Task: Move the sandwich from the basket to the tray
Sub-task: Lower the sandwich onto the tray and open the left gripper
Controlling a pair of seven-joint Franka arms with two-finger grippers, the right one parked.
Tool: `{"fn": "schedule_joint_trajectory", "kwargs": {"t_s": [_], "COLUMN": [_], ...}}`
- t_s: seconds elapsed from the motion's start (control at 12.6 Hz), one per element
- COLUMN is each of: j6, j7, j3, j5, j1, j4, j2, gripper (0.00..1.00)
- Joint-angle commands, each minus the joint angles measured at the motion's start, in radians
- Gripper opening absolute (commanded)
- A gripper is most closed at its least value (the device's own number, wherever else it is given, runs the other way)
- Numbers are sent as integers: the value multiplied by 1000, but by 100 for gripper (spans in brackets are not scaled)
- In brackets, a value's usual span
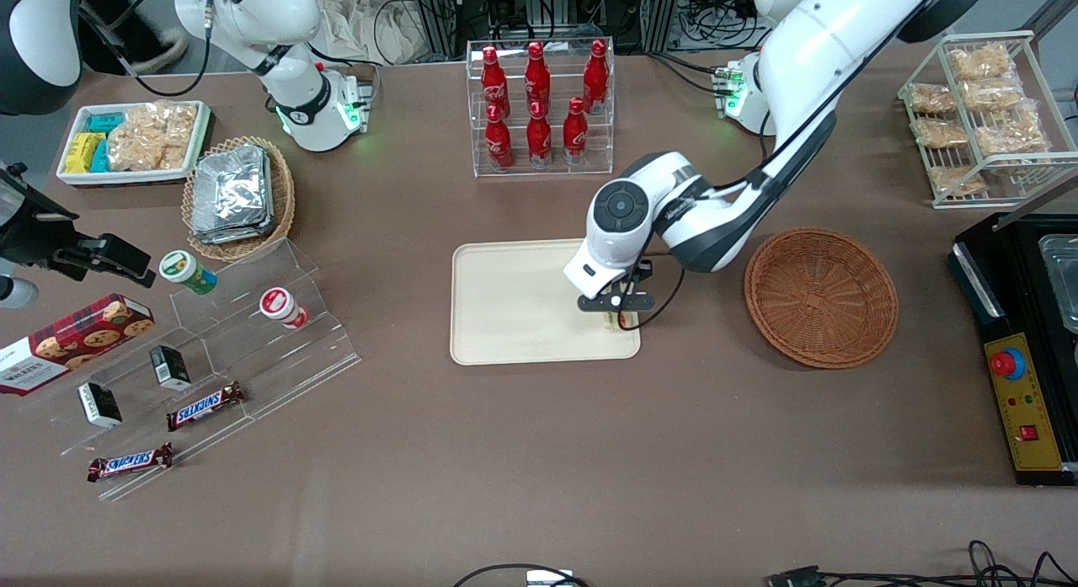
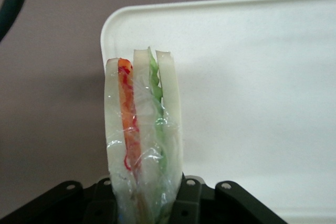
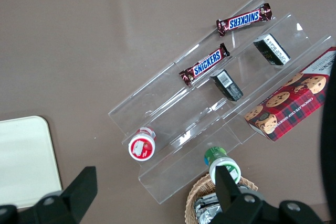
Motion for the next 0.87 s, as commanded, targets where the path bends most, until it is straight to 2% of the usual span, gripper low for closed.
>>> {"fn": "schedule_joint_trajectory", "kwargs": {"t_s": [0.0,0.24,0.32,0.4,0.79], "j6": [45,64,64,64,58], "j7": [-83,-100,-100,-102,-128], "j3": [-7,-7,-7,-5,-7], "j5": [78,86,86,86,85], "j1": [-3,-5,-3,-3,0], "j4": [4,4,4,4,6], "j2": [62,74,74,74,70], "gripper": [29,32,51,100,100]}}
